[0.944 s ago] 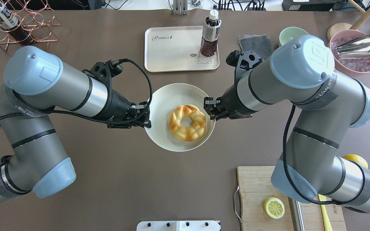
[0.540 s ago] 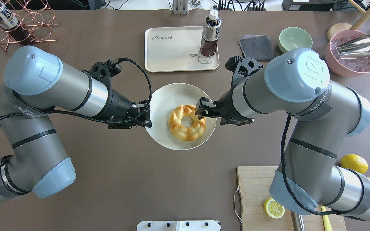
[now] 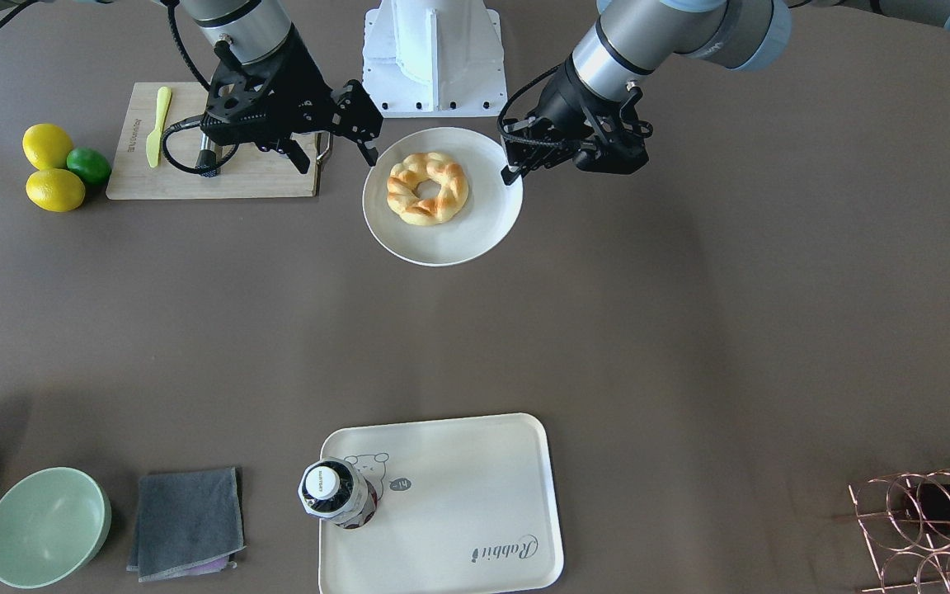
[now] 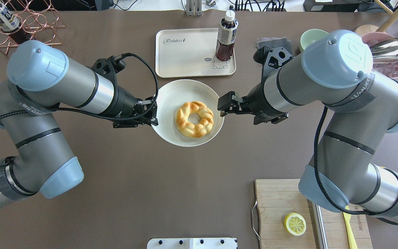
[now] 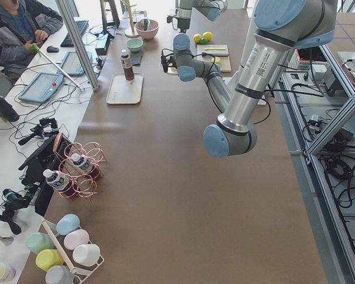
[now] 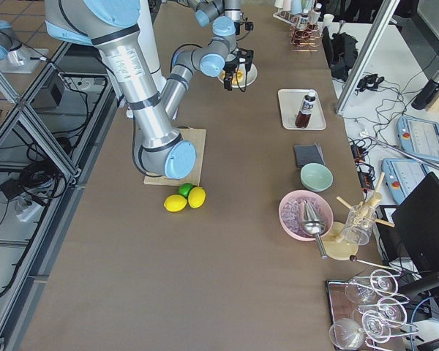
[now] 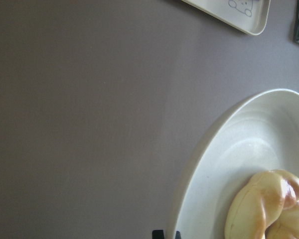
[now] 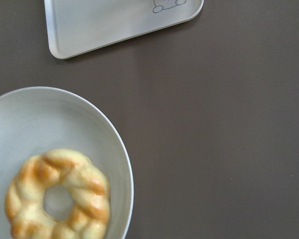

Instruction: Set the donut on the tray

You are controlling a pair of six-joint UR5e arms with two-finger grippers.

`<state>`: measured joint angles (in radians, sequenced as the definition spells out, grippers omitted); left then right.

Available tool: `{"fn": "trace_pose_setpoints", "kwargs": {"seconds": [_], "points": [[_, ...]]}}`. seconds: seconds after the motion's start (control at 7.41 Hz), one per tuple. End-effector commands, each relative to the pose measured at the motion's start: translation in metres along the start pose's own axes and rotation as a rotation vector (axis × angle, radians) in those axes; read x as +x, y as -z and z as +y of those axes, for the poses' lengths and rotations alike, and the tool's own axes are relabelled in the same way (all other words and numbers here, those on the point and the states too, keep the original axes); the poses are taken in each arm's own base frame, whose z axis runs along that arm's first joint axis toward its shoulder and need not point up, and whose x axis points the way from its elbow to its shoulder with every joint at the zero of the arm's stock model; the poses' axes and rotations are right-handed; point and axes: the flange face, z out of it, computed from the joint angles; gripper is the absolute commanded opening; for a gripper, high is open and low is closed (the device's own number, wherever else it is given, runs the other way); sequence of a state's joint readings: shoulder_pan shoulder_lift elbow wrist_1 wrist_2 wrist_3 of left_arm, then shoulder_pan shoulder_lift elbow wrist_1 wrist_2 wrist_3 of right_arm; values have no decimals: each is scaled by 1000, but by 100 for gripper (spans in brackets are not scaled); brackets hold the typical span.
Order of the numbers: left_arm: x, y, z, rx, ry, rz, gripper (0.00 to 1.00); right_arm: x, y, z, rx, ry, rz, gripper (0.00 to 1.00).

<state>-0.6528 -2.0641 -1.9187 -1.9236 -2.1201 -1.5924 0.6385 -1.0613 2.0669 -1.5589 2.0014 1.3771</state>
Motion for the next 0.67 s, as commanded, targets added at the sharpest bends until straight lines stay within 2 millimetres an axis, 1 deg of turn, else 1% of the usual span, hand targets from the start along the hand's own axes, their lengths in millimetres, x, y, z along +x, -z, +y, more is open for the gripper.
{"fn": "trace_pose_setpoints", "kwargs": {"seconds": [0.0, 0.13, 0.27, 0.4, 0.54], "points": [[3, -11, -80, 99, 130, -47, 0, 25, 0, -22, -8, 123, 101, 100], [6, -14, -121, 141, 211, -35, 0, 45, -4, -31, -14, 187, 144, 100], [-9, -26, -155, 167, 271, -20, 0, 79, -2, -48, -15, 268, 186, 100], [-28, -40, -185, 212, 319, -18, 0, 123, 3, -63, -49, 308, 214, 100], [-19, -52, -207, 295, 450, 11, 0, 161, 14, -77, -77, 351, 229, 100]]}}
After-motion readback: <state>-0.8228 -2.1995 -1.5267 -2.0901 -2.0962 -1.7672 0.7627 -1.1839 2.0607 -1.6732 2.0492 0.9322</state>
